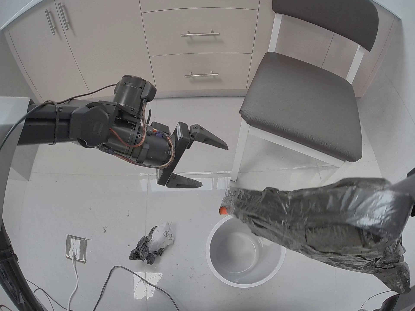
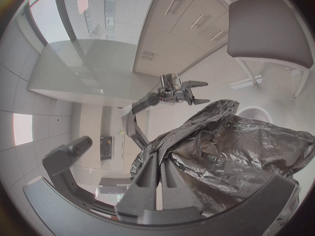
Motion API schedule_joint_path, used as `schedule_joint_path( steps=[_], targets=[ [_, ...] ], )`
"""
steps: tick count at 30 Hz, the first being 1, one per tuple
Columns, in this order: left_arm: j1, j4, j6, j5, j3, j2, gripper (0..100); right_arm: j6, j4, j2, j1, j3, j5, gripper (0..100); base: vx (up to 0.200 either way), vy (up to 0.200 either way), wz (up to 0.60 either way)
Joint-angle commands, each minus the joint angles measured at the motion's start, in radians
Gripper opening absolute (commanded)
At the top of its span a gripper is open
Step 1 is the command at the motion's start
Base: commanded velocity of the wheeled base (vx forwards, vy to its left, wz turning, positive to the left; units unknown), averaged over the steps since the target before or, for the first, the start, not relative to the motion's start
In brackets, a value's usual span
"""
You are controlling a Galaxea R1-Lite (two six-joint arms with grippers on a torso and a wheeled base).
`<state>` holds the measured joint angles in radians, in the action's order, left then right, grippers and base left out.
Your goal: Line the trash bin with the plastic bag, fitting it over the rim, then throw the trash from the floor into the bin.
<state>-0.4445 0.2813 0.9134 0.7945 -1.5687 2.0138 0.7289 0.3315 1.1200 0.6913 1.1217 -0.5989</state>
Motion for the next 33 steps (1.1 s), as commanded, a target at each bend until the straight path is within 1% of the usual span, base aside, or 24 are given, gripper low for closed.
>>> schedule_joint_path(
  steps=[1, 3, 4, 5, 7, 8, 9, 10, 11, 12, 14, 16, 19, 22, 24, 26, 27, 29, 31, 33],
  targets=[
    [-0.005, 0.075, -0.025, 0.000, -0.086, 0.045, 100, -0.088, 0.093, 0.023, 0.019, 0.043, 0.002, 0, 0.000, 0.000, 0.00],
    [-0.005, 0.108, -0.027, 0.000, -0.116, 0.054, 100, -0.149, 0.149, 0.038, 0.019, 0.075, 0.014, 0, 0.000, 0.000, 0.00],
    [-0.005, 0.124, -0.027, 0.000, -0.128, 0.059, 100, -0.183, 0.176, 0.049, 0.019, 0.095, 0.037, 0, 0.000, 0.000, 0.00],
    [-0.008, 0.133, -0.028, 0.000, -0.136, 0.063, 100, -0.210, 0.199, 0.058, 0.019, 0.107, 0.070, 0, 0.000, 0.000, 0.00],
    [-0.019, 0.141, -0.030, 0.000, -0.145, 0.072, 100, -0.281, 0.230, 0.080, 0.034, 0.124, 0.169, 0, 0.000, 0.000, 0.00],
    [-0.020, 0.142, -0.030, 0.000, -0.145, 0.074, 100, -0.286, 0.230, 0.081, 0.037, 0.125, 0.177, 0, 0.000, 0.000, 0.00],
    [-0.030, 0.145, -0.030, 0.000, -0.149, 0.080, 100, -0.324, 0.231, 0.092, 0.079, 0.127, 0.266, 0, 0.000, 0.000, 0.00],
    [-0.040, 0.145, -0.030, 0.000, -0.151, 0.086, 100, -0.339, 0.225, 0.101, 0.108, 0.128, 0.330, 0, 0.000, 0.000, 0.00],
    [-0.042, 0.145, -0.030, 0.000, -0.151, 0.088, 100, -0.342, 0.224, 0.103, 0.114, 0.130, 0.346, 0, 0.000, 0.000, 0.00],
    [-0.057, 0.145, -0.030, 0.000, -0.151, 0.092, 100, -0.353, 0.224, 0.116, 0.140, 0.145, 0.410, 0, 0.000, 0.000, 0.00],
    [-0.074, 0.145, -0.030, 0.000, -0.151, 0.098, 100, -0.359, 0.225, 0.126, 0.152, 0.167, 0.432, 0, 0.000, 0.000, 0.00],
    [-0.094, 0.151, -0.030, 0.000, -0.149, 0.100, 100, -0.370, 0.227, 0.132, 0.152, 0.187, 0.435, 0, 0.000, 0.000, 0.00],
    [-0.122, 0.184, -0.038, 0.000, -0.149, 0.109, 100, -0.408, 0.236, 0.138, 0.151, 0.225, 0.439, 0, 0.000, 0.000, 0.00],
    [-0.131, 0.190, -0.057, 0.000, -0.149, 0.118, 100, -0.425, 0.245, 0.141, 0.152, 0.248, 0.441, 0, 0.000, 0.000, 0.00],
    [-0.131, 0.190, -0.068, 0.000, -0.151, 0.128, 100, -0.487, 0.302, 0.147, 0.178, 0.270, 0.453, 0, 0.000, 0.000, 0.00],
    [-0.131, 0.190, -0.068, 0.000, -0.151, 0.128, 100, -0.525, 0.342, 0.155, 0.202, 0.273, 0.492, 0, 0.000, 0.000, 0.00],
    [-0.131, 0.190, -0.068, 0.000, -0.151, 0.129, 100, -0.543, 0.357, 0.161, 0.212, 0.271, 0.530, 0, 0.000, 0.000, 0.00],
    [-0.129, 0.190, -0.070, 0.000, -0.152, 0.129, 100, -0.560, 0.366, 0.167, 0.235, 0.270, 0.579, 0, 0.000, 0.000, 0.00],
    [-0.126, 0.190, -0.070, 0.000, -0.157, 0.131, 100, -0.563, 0.368, 0.167, 0.248, 0.270, 0.599, 0, 0.000, 0.000, 0.00],
    [-0.125, 0.190, -0.070, 0.000, -0.162, 0.132, 100, -0.566, 0.368, 0.167, 0.249, 0.271, 0.602, 0, 0.000, 0.000, 0.00]
  ],
)
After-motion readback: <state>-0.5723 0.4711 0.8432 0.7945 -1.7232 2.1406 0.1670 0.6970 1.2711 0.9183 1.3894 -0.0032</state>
